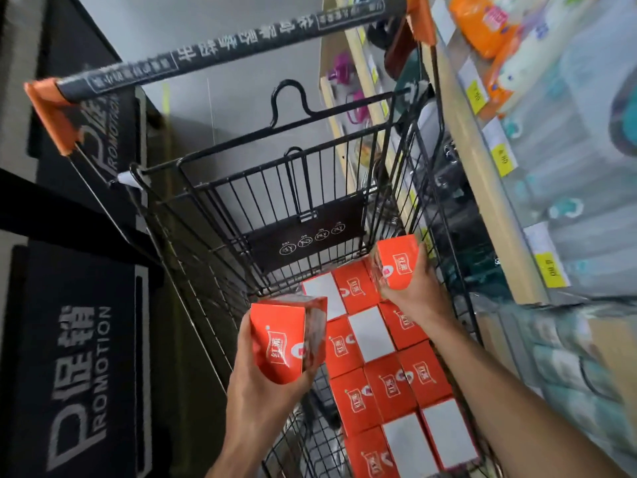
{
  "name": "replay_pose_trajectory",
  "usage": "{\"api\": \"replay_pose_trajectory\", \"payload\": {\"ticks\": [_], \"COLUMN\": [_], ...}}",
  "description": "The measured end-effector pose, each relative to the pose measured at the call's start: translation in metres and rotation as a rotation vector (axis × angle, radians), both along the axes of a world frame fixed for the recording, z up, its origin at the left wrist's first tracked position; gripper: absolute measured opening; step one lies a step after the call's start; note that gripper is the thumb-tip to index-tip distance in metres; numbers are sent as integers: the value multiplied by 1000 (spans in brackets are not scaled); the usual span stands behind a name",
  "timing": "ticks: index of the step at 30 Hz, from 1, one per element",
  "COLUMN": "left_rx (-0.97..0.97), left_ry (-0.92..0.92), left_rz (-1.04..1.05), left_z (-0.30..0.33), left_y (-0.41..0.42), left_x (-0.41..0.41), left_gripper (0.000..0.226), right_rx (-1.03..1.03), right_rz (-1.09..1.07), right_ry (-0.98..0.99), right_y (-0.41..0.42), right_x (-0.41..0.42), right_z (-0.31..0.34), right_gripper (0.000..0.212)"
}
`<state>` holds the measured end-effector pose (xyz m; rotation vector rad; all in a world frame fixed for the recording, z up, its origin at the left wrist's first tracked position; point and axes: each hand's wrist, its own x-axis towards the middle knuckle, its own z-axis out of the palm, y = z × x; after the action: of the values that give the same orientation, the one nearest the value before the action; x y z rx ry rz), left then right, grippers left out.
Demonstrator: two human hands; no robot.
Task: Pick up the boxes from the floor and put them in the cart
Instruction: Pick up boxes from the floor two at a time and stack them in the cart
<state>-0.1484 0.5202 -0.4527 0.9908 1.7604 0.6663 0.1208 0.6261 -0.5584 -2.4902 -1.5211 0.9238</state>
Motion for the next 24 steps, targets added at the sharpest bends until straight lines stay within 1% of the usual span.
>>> {"api": "replay_pose_trajectory", "payload": {"ticks": [3, 7, 9, 11, 13, 15, 19, 22, 24], "left_rx": [-5, -8, -21, -22, -17, -34, -111, -145, -177], "left_ry": [12, 33, 32, 59, 87, 102, 87, 100, 73], "left_rz": [-14, -27, -49, -74, -86, -72, -29, -23, -12], "left_z": [-1, 0, -4, -13, -27, -41, -67, -83, -91], "left_y": [3, 12, 21, 35, 54, 73, 102, 111, 112], "left_x": [8, 19, 24, 30, 40, 53, 87, 115, 133], "left_gripper": [118, 111, 108, 113, 115, 115, 106, 104, 108], "right_rx": [-71, -82, -57, 21, 115, 190, 274, 355, 404], "right_rz": [45, 43, 16, -13, -25, -8, 37, 65, 52], "right_ry": [-26, 30, 93, 159, 186, 170, 127, 152, 192], "right_y": [1, 1, -5, -19, -37, -53, -72, -78, -80], "right_x": [4, 6, 5, 2, 0, -2, 5, 13, 17], "right_z": [3, 11, 19, 28, 39, 50, 64, 70, 73], "right_gripper": [128, 134, 141, 140, 133, 125, 112, 103, 93]}}
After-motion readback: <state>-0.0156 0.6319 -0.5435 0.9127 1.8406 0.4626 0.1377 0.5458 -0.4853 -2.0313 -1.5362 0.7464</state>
